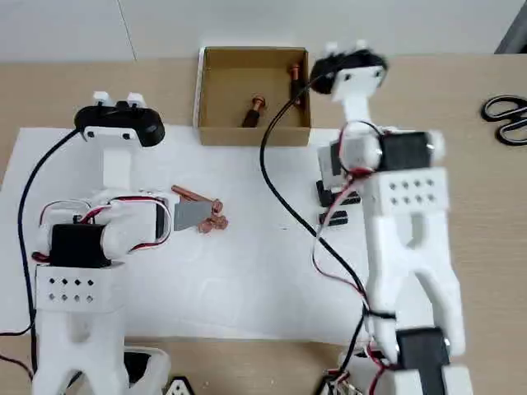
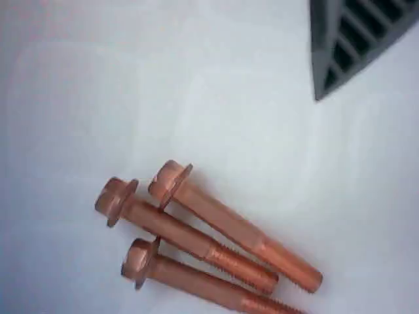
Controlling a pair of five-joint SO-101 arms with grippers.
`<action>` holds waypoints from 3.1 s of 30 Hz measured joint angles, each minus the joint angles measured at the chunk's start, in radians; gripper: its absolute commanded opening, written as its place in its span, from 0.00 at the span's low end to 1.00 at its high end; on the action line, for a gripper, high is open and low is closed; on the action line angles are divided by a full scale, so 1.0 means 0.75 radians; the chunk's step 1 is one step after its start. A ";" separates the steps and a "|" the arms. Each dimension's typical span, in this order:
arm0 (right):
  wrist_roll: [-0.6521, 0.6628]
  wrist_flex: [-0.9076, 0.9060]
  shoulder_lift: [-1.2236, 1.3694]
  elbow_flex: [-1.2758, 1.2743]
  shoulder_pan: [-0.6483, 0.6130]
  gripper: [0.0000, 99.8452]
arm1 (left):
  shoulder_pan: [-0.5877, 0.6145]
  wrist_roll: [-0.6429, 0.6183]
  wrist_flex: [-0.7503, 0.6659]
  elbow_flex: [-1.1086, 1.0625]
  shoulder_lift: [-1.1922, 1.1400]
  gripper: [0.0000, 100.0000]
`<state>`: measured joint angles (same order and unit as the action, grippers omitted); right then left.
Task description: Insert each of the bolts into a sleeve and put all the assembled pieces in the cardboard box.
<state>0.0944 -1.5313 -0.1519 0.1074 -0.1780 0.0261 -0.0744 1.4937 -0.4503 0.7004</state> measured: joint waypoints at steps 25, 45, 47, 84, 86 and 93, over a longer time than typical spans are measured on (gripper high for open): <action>0.018 0.282 0.978 0.252 -0.039 0.23 | 0.000 0.000 0.000 -0.043 0.000 0.37; 0.018 0.239 0.949 0.293 -0.033 0.00 | 0.000 0.000 0.000 -0.174 0.000 0.37; 0.020 0.213 0.890 0.293 -0.043 0.00 | 0.000 0.000 0.000 -0.151 -0.002 0.37; 0.047 -0.002 0.479 0.293 -0.039 0.00 | 0.029 1.899 0.049 1.062 -1.588 0.32; 0.049 -0.002 0.479 0.293 -0.035 0.00 | 0.000 1.899 -0.006 1.062 -1.590 0.32; 0.051 -0.002 0.479 0.293 -0.039 0.00 | -0.082 1.899 -0.139 1.062 -1.602 0.32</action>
<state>0.1327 -1.5328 0.2071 0.3268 -0.2071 -0.0353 1.3495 1.3894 0.3460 -0.5010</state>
